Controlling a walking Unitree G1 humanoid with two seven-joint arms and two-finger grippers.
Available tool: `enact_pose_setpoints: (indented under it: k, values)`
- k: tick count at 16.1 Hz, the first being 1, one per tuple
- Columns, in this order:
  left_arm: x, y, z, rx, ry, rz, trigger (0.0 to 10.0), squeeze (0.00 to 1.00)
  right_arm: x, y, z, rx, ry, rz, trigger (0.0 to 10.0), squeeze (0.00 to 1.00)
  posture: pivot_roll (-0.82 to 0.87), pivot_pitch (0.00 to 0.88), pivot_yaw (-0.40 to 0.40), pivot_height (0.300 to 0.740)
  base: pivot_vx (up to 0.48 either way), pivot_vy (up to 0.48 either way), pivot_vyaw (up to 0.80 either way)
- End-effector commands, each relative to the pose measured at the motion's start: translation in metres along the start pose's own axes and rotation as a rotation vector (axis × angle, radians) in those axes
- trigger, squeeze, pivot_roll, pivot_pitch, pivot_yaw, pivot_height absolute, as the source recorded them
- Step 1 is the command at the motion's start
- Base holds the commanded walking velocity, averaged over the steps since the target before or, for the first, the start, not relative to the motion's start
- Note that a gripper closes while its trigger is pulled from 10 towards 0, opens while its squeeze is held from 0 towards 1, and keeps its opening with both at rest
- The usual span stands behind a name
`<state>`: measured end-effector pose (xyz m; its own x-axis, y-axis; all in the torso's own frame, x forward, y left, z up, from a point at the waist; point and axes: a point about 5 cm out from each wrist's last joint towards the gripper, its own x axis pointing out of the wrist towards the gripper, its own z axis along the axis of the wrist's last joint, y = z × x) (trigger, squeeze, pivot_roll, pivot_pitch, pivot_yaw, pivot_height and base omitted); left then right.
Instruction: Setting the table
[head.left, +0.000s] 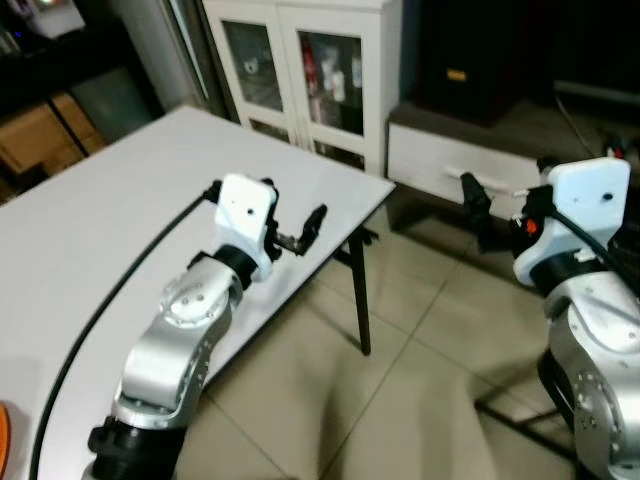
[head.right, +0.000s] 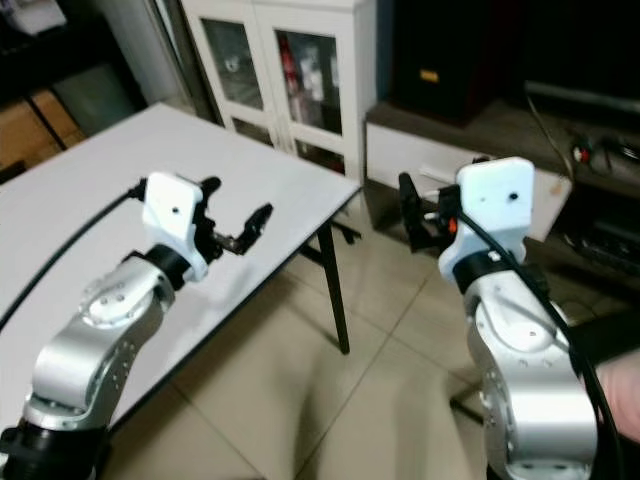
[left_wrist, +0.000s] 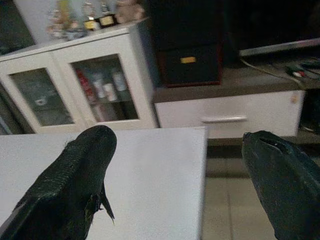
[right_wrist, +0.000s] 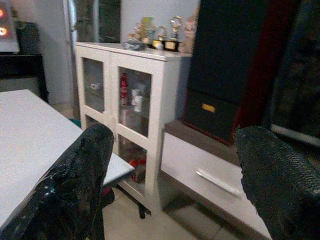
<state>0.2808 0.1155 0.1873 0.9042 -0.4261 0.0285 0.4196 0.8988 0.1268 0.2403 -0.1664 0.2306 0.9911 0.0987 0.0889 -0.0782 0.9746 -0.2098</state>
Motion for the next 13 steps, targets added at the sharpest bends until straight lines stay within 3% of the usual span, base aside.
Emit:
enact_pose_setpoints:
  k: [1,4,10,13]
  values:
    - [-0.005,0.013,-0.005,0.011,0.027,0.065,10.0,0.0,-0.001,0.009,-0.001,0.002,0.003,0.049,10.0,0.0,-0.05,0.0,0.116,0.74,0.292,0.0,0.0]
    - [-0.004,0.013,-0.003,0.009,0.022,0.073,10.0,0.0,0.001,0.005,-0.004,-0.013,0.015,0.041,10.0,0.0,-0.05,0.0,0.105,0.74,0.289,0.0,0.8]
    - [-0.004,0.006,-0.011,-0.013,0.041,0.041,10.0,0.0,-0.007,0.003,-0.022,-0.002,0.076,0.01,10.0,0.0,-0.06,0.0,0.112,0.74,0.291,0.0,0.0]
    - [-0.003,0.005,-0.017,-0.021,0.059,0.037,10.0,0.0,-0.01,-0.003,-0.036,0.07,0.119,-0.037,10.0,0.0,-0.06,0.0,0.117,0.74,0.303,0.0,-0.8]
